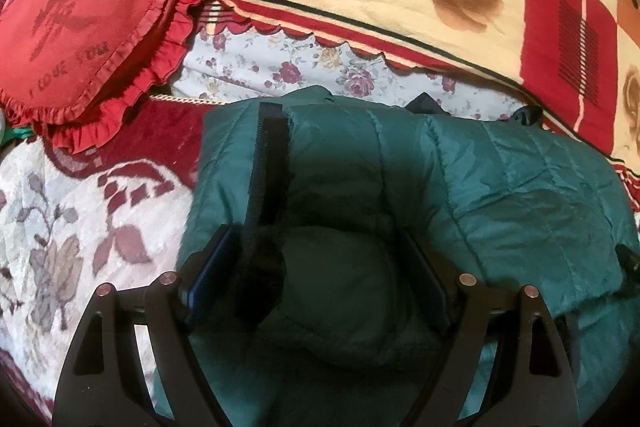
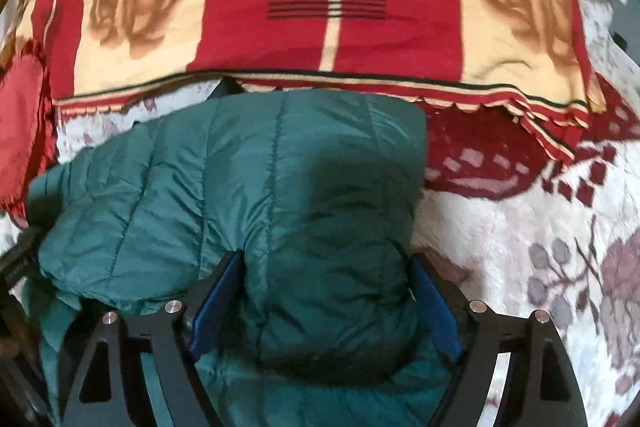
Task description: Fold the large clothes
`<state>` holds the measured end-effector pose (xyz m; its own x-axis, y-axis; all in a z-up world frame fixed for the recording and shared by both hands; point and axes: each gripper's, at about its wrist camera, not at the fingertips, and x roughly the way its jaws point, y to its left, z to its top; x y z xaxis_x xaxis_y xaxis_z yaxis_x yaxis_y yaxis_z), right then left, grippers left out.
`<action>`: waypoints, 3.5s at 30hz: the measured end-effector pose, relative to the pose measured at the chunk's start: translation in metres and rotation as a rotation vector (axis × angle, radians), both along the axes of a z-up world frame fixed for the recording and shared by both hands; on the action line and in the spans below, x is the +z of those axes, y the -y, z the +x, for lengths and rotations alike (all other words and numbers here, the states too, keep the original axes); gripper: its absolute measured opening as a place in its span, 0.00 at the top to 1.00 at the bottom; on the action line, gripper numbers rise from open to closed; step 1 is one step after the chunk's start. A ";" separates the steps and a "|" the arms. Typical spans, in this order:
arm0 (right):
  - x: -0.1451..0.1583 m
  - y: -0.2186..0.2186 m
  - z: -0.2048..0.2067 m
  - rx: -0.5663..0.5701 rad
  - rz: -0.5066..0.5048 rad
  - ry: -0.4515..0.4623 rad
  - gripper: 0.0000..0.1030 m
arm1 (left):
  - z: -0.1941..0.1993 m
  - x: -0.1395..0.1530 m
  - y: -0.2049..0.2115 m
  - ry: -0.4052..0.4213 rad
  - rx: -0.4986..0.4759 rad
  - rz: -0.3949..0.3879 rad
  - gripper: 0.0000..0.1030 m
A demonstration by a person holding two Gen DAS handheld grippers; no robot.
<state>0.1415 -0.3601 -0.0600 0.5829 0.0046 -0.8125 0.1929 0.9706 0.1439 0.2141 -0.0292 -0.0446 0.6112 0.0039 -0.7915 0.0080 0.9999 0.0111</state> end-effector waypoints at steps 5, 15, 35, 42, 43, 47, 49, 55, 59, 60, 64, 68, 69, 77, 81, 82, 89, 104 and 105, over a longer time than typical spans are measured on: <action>0.018 0.004 -0.040 0.006 0.009 0.035 0.21 | -0.032 0.017 -0.005 0.014 -0.027 0.005 0.20; 0.010 -0.014 -0.113 0.069 0.065 -0.026 0.21 | -0.101 0.037 -0.028 0.045 -0.042 0.003 0.20; -0.004 -0.036 -0.234 0.146 0.091 -0.096 0.21 | -0.228 0.014 -0.086 -0.077 -0.054 -0.069 0.20; -0.010 -0.035 -0.272 0.182 0.088 -0.141 0.19 | -0.261 -0.002 -0.107 -0.152 -0.041 -0.102 0.20; -0.011 -0.034 -0.278 0.184 0.092 -0.151 0.19 | -0.265 -0.003 -0.111 -0.159 -0.037 -0.110 0.20; -0.017 -0.022 -0.292 0.154 0.092 -0.177 0.19 | -0.273 -0.012 -0.123 -0.188 -0.016 -0.125 0.20; -0.022 -0.013 -0.295 0.125 0.136 -0.190 0.19 | -0.274 -0.019 -0.129 -0.210 0.000 -0.165 0.20; -0.035 -0.014 -0.296 0.148 0.261 -0.208 0.19 | -0.280 -0.029 -0.128 -0.266 -0.013 -0.250 0.20; -0.033 -0.019 -0.294 0.173 0.319 -0.192 0.19 | -0.279 -0.034 -0.128 -0.305 -0.034 -0.281 0.20; -0.033 -0.019 -0.293 0.175 0.324 -0.195 0.19 | -0.279 -0.035 -0.128 -0.313 -0.030 -0.296 0.20; -0.028 -0.020 -0.292 0.197 0.336 -0.193 0.19 | -0.279 -0.038 -0.128 -0.332 -0.038 -0.341 0.20; -0.022 -0.025 -0.290 0.241 0.333 -0.176 0.24 | -0.282 -0.038 -0.120 -0.332 -0.065 -0.329 0.20; -0.023 -0.028 -0.288 0.250 0.317 -0.178 0.31 | -0.281 -0.039 -0.117 -0.330 -0.073 -0.323 0.20; -0.008 -0.031 -0.287 0.298 0.238 -0.125 0.85 | -0.288 -0.023 -0.113 -0.264 -0.117 -0.308 0.81; 0.020 -0.025 -0.288 0.316 0.293 -0.042 0.86 | -0.293 0.000 -0.116 -0.204 -0.133 -0.342 0.88; 0.025 -0.024 -0.287 0.317 0.299 -0.023 0.86 | -0.294 0.009 -0.115 -0.178 -0.144 -0.332 0.89; 0.062 -0.011 -0.274 0.285 0.320 0.102 0.86 | -0.283 0.053 -0.111 -0.044 -0.144 -0.279 0.89; 0.096 0.017 -0.200 0.165 0.288 0.215 0.87 | -0.217 0.109 -0.107 0.103 -0.095 -0.328 0.89; 0.098 0.018 -0.195 0.164 0.284 0.216 0.87 | -0.213 0.110 -0.106 0.106 -0.090 -0.330 0.89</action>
<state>-0.0536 -0.3781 0.0376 0.7133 0.3189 -0.6240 -0.0255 0.9017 0.4316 0.0010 0.0772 0.0652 0.6760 -0.2990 -0.6735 0.1127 0.9452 -0.3065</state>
